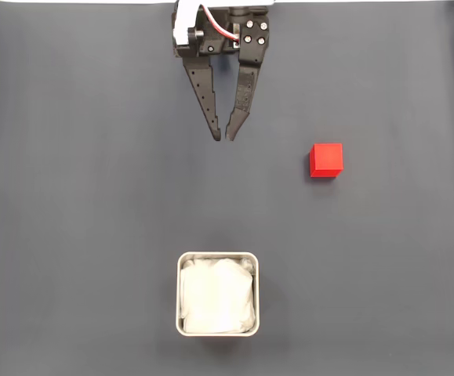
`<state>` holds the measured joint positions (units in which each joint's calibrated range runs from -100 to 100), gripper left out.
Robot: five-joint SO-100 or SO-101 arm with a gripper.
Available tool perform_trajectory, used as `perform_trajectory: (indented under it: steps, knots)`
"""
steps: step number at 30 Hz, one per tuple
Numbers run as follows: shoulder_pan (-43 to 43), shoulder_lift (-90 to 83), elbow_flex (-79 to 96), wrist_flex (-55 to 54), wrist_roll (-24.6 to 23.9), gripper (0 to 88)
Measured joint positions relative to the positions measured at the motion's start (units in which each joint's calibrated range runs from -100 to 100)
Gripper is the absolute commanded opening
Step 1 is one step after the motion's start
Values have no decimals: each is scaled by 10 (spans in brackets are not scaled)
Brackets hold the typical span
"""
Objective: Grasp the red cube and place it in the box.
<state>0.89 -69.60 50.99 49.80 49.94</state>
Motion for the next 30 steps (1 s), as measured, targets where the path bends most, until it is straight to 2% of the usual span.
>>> perform_trajectory:
  steps: [13,30]
  knots:
    - [-6,65,-43,102,37,0]
    - [-93,97,-75,166,39,2]
